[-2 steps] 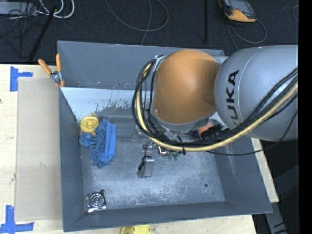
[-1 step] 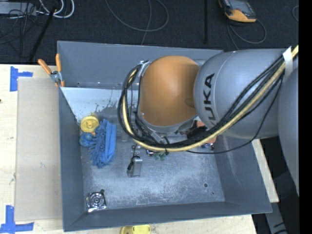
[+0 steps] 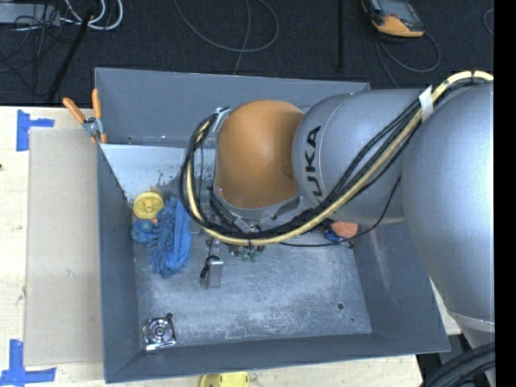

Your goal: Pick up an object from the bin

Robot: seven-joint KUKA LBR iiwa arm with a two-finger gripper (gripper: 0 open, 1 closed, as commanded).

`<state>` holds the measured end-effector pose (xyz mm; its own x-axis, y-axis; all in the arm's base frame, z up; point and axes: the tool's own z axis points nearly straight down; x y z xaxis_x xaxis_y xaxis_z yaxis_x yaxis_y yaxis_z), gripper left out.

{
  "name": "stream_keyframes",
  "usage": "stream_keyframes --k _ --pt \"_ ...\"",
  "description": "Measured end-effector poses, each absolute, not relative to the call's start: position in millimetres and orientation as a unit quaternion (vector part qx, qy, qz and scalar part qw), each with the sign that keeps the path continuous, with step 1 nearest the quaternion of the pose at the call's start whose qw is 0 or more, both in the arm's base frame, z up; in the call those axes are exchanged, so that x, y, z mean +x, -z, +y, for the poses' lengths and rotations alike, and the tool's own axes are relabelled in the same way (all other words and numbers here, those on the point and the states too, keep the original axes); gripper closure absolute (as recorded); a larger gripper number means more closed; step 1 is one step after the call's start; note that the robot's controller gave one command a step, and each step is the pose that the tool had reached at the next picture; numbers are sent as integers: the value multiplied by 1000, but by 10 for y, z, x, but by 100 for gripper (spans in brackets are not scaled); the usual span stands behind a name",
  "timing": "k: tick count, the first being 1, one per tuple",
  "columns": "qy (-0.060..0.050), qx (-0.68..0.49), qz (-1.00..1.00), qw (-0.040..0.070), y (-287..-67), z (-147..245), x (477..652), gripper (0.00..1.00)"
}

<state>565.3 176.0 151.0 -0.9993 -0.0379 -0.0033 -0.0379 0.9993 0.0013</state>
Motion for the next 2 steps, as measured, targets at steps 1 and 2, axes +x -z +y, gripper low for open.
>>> stream_keyframes --k 1,2 --pt "0 -61 998 0 -1227 1984 5872 0" --pt "0 -79 997 2 -831 2322 6082 100"
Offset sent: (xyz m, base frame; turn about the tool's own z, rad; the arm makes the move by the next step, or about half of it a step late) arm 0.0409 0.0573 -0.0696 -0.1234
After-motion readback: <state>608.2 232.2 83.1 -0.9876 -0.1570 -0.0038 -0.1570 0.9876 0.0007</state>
